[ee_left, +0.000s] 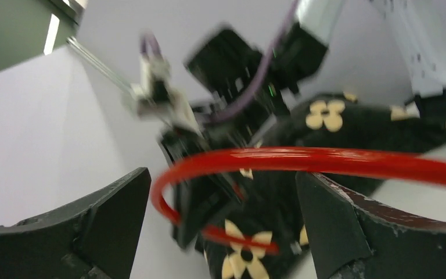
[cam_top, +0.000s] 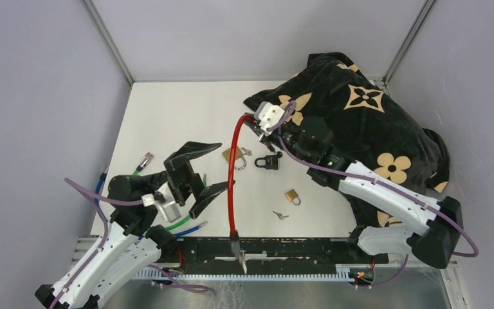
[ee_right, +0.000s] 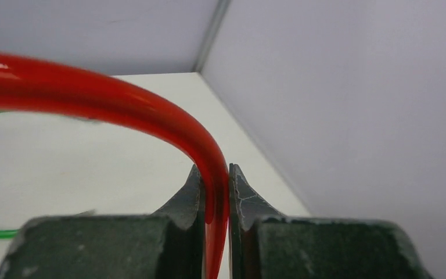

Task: Lock with the key
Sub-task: Adjust the lock.

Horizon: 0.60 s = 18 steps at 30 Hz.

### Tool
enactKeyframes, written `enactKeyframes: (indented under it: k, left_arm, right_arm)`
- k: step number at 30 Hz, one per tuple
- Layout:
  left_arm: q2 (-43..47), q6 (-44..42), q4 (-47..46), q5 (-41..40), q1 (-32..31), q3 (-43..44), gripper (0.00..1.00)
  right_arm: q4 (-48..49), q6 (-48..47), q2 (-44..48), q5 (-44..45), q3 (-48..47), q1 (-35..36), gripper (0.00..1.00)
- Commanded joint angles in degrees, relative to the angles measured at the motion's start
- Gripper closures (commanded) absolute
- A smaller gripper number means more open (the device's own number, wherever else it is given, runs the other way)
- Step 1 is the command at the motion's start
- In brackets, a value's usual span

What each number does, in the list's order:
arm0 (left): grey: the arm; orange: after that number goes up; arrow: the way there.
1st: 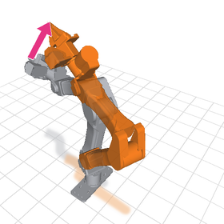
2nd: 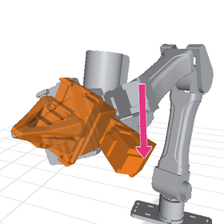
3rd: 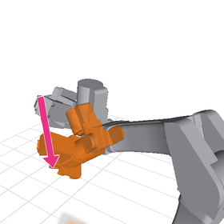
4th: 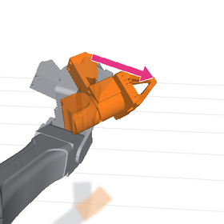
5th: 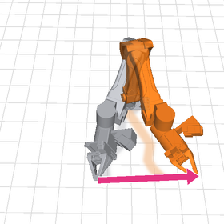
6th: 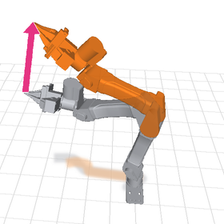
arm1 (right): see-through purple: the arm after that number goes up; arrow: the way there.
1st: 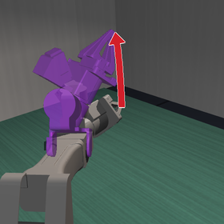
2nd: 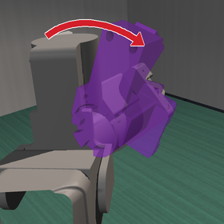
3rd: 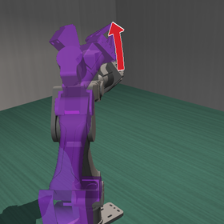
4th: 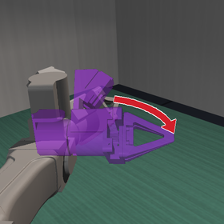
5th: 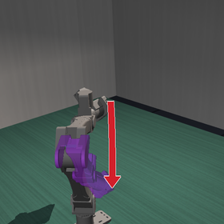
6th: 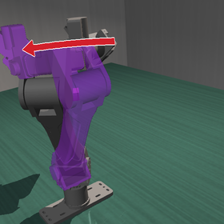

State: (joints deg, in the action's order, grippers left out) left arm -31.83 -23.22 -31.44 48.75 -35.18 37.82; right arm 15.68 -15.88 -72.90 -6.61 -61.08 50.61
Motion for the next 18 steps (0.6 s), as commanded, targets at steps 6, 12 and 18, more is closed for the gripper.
enactKeyframes:
  k: [6, 12, 18]
  left_arm:
    - [3.02, -40.89, 34.87, -14.9, -0.16, -6.05, 0.0]
    - [-2.72, -24.36, 31.75, -30.73, -0.07, -1.94, 0.01]
    - [-3.36, 0.66, 36.91, -20.18, 0.15, 2.82, 0.04]
  right_arm:
    - [-6.27, -24.24, 8.89, 22.98, -6.64, 0.45, 1.0]
    - [-8.65, -31.64, 8.45, 29.8, -8.61, 0.45, 1.0]
    - [-9.24, -31.24, 8.47, 30.89, -7.92, 0.61, 1.0]
